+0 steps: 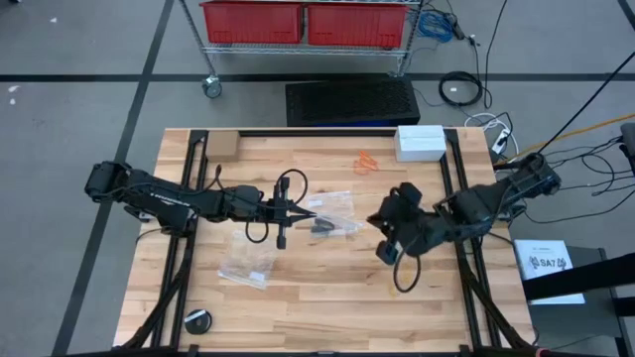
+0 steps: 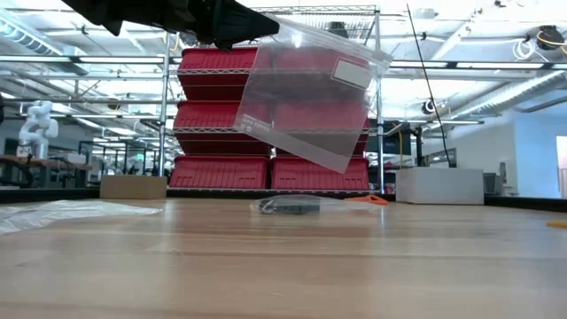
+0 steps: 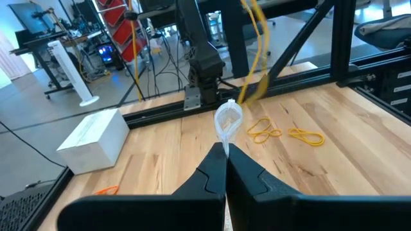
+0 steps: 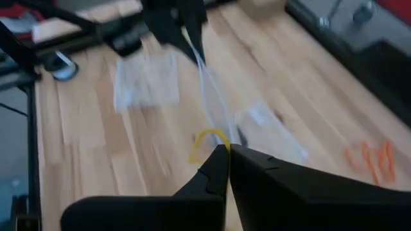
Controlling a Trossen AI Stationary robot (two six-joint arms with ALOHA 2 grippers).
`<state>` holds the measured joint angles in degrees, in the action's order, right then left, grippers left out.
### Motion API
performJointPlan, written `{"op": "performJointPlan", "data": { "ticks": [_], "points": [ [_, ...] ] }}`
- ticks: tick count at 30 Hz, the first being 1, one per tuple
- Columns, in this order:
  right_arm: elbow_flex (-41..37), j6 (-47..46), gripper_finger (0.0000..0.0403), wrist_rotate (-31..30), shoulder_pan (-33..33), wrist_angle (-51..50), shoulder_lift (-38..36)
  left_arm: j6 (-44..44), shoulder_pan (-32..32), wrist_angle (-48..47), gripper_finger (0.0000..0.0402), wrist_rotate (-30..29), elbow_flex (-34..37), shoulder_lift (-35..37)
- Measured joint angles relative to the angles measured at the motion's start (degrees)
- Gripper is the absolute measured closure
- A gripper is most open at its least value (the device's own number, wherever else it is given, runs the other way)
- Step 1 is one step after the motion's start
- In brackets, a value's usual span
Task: Sort rubber bands
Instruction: Put the yellow rubber band into the open transparent zip bag
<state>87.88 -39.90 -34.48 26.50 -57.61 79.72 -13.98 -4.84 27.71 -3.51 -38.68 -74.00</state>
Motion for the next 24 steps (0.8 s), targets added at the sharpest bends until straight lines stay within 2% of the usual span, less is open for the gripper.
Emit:
{"op": "performJointPlan", "data": {
  "ticks": [13, 24],
  "points": [
    [0.59, 15.59, 0.0403, -0.72, -5.22, 15.39, 0.0, 0.04, 0.0, 0.02, 0.0401, 0.0, 0.0, 0.0],
    [0.59, 17.25, 0.0403, -1.68, -5.95, 16.7, 0.0, 0.05, 0.0, 0.09, 0.0401, 0.0, 0.0, 0.0]
  ]
}}
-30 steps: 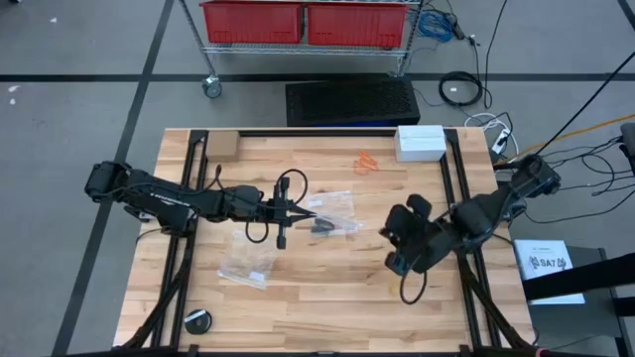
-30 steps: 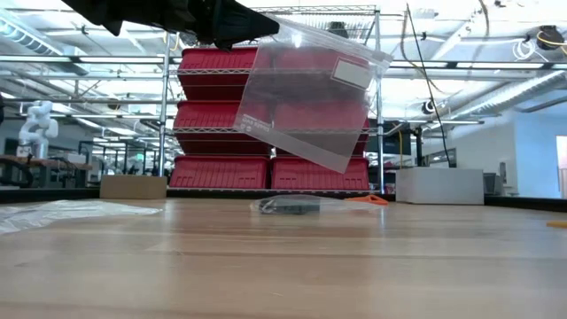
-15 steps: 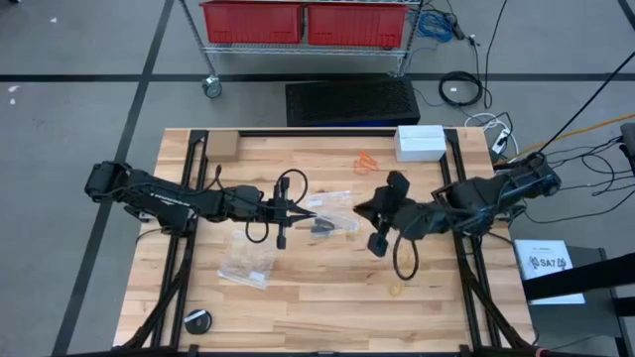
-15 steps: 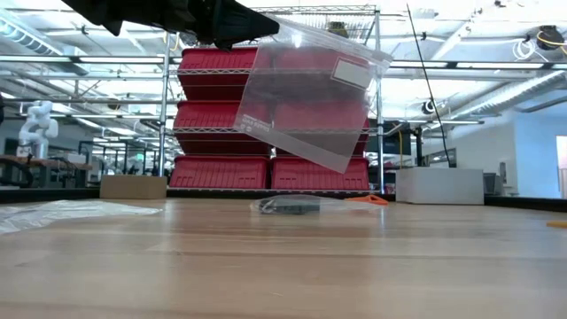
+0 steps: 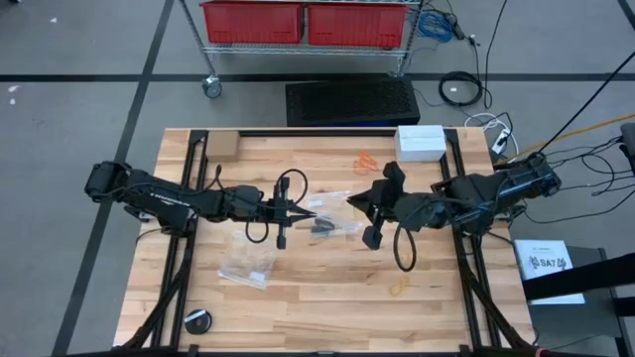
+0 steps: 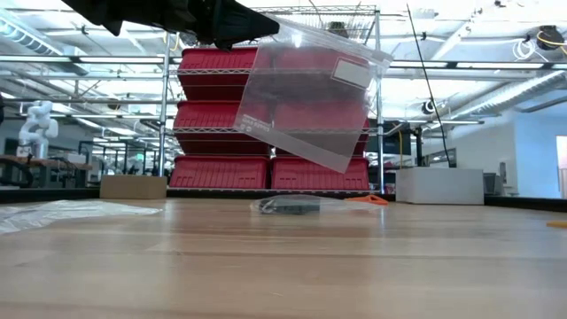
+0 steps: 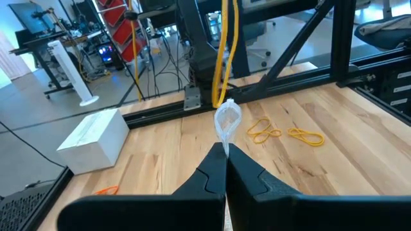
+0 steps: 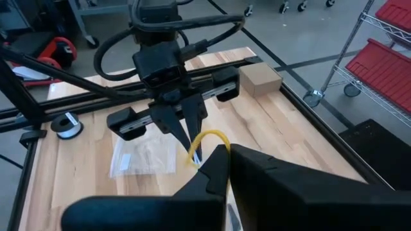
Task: Sort rubber bands
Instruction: Put the yellow rubber band into the open transparent zip bag
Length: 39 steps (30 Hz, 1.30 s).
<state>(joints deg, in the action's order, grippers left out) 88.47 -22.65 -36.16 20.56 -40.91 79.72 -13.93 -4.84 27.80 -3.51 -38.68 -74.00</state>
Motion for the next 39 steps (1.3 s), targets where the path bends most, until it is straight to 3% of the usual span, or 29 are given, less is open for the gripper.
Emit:
{"op": "performJointPlan", "data": {
  "ticks": [17, 28, 39],
  "points": [
    [0.0, -0.2, 0.0403, -1.05, 0.02, 0.0, 0.24, 1.64, 0.0, 2.7, 0.0401, 0.0, 0.0, 0.0],
    [-0.02, -0.51, 0.0403, 1.42, -1.82, -4.22, 6.63, 1.7, 0.0, 3.48, 0.0401, 0.0, 0.0, -0.02],
    [0.86, 5.05, 0.0403, -7.0, -3.76, -2.73, 6.1, 1.77, -0.02, 3.13, 0.0401, 0.0, 0.0, -0.02]
  ]
}}
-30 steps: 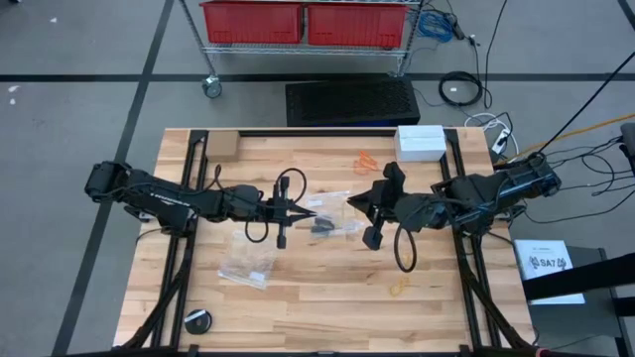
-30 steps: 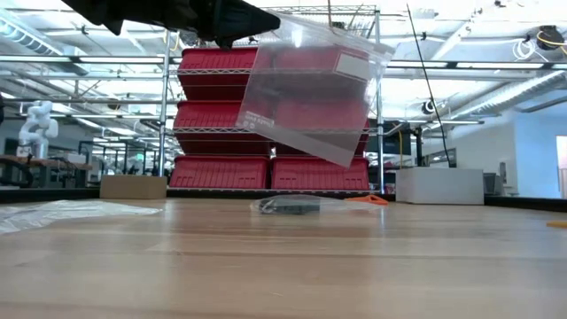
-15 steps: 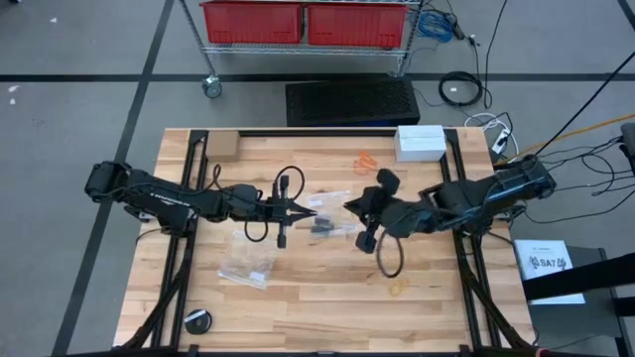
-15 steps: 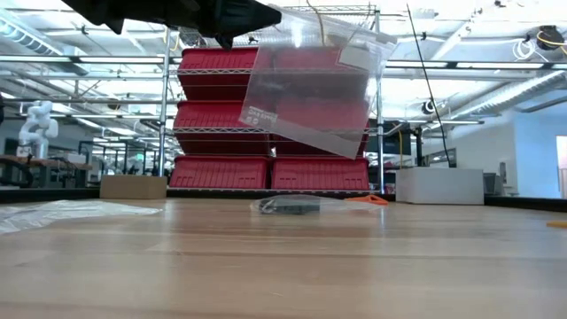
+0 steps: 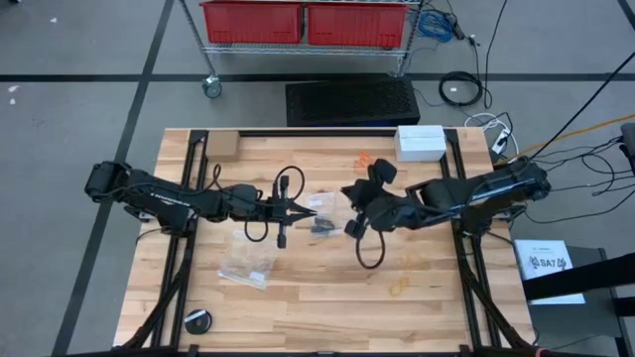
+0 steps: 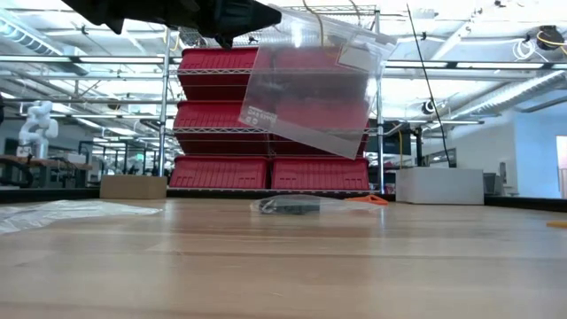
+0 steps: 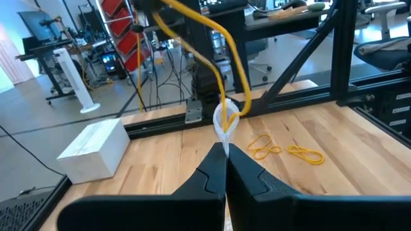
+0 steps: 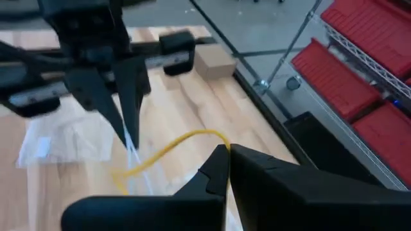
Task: Sort rubber bands
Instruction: Put the yellow rubber band into the open transparent zip bag
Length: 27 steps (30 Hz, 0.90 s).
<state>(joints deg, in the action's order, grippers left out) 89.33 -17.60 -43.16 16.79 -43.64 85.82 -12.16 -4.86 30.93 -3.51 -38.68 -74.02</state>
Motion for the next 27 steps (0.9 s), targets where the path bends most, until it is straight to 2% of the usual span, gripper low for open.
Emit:
{"op": "performJointPlan", "data": {
  "ticks": [5, 16, 27],
  "points": [
    [1.06, 2.54, 0.0403, -1.83, 0.14, 2.96, 0.04, 0.04, 0.01, -0.02, 0.0401, 0.0, 0.0, 0.0],
    [1.04, 2.45, 0.0403, -2.06, 0.58, 2.7, 2.94, 0.07, 0.02, -0.19, 0.0401, -1.36, 0.0, 0.0],
    [1.04, -2.25, 0.0403, -3.32, 3.41, -2.86, 4.6, 0.0, 0.0, -0.38, 0.0401, -1.51, 0.0, 0.0]
  ]
}}
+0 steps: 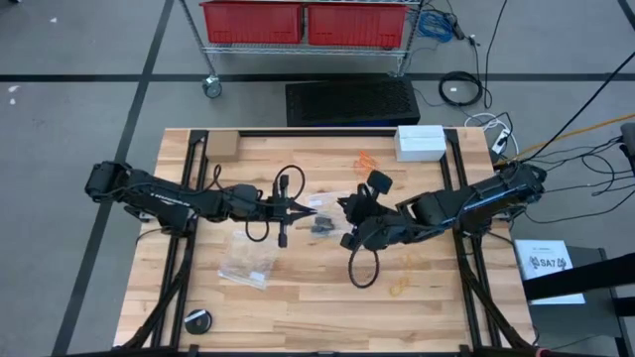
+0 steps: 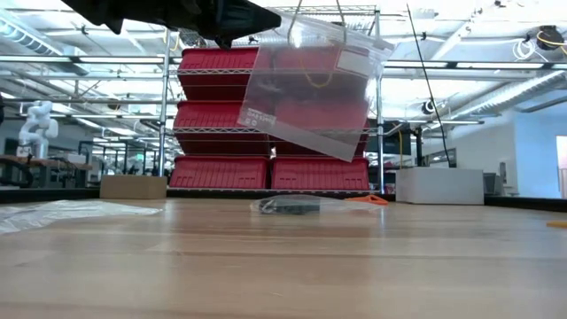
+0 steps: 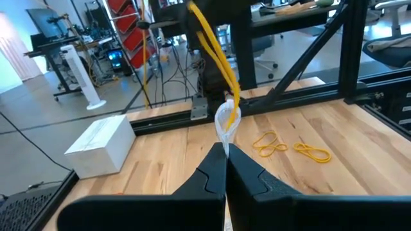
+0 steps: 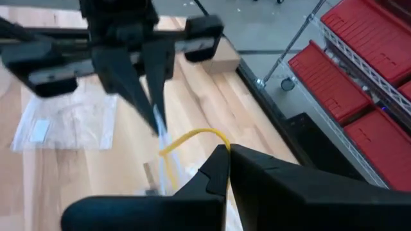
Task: Sort rubber bands
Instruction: Put the yellow rubber band into the open transparent zip bag
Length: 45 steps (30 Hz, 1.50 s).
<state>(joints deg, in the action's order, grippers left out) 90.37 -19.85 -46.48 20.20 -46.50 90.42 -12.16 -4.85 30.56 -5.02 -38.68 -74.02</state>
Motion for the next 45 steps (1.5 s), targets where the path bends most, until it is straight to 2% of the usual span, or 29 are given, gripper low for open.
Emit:
{"op": "performJointPlan", "data": {
  "ticks": [11, 17, 20, 25, 31, 34, 37, 40, 45],
  "points": [
    [-0.02, -2.04, 0.0403, 7.57, -0.47, -4.63, 6.08, -0.07, 0.01, -0.01, 0.0401, -0.02, 0.02, 0.0],
    [-0.04, -3.35, 0.0403, 8.42, -2.27, -6.19, 6.64, -0.07, 0.01, -0.04, 0.0401, -0.02, 0.02, 0.0],
    [-0.04, -3.31, 0.0399, 12.4, -3.61, -6.23, 6.64, -0.07, 0.0, -0.04, 0.0401, -0.02, 0.02, 0.0],
    [0.55, -2.48, 0.0351, 17.62, -4.89, -6.84, 6.65, -0.1, 0.01, -0.13, 0.0401, -0.02, 0.02, 0.0],
    [6.78, -2.5, 0.0269, 24.78, -4.4, -9.79, 6.64, -0.37, 0.01, -0.76, 0.0401, -0.02, 0.02, 0.0],
    [9.69, -3.11, 0.0241, 26.24, -3.29, -11.48, 6.51, -0.4, 0.01, -0.8, 0.0401, -0.02, 0.02, 0.0],
    [11.74, -5.22, 0.0225, 28.75, -1.93, -16.93, 6.51, -0.74, 0.01, -1.09, 0.0401, -0.77, 0.02, 0.0],
    [12.14, -9.05, 0.0221, 35.88, -0.27, -22.88, 6.49, -0.89, 0.01, -1.77, 0.0401, -3.31, 0.02, 0.0],
    [9.08, -21.96, 0.0227, 40.6, 4.2, -33.19, 6.49, -2.1, 0.06, -2.61, 0.0401, -4.52, 0.02, 0.0]
  ]
}}
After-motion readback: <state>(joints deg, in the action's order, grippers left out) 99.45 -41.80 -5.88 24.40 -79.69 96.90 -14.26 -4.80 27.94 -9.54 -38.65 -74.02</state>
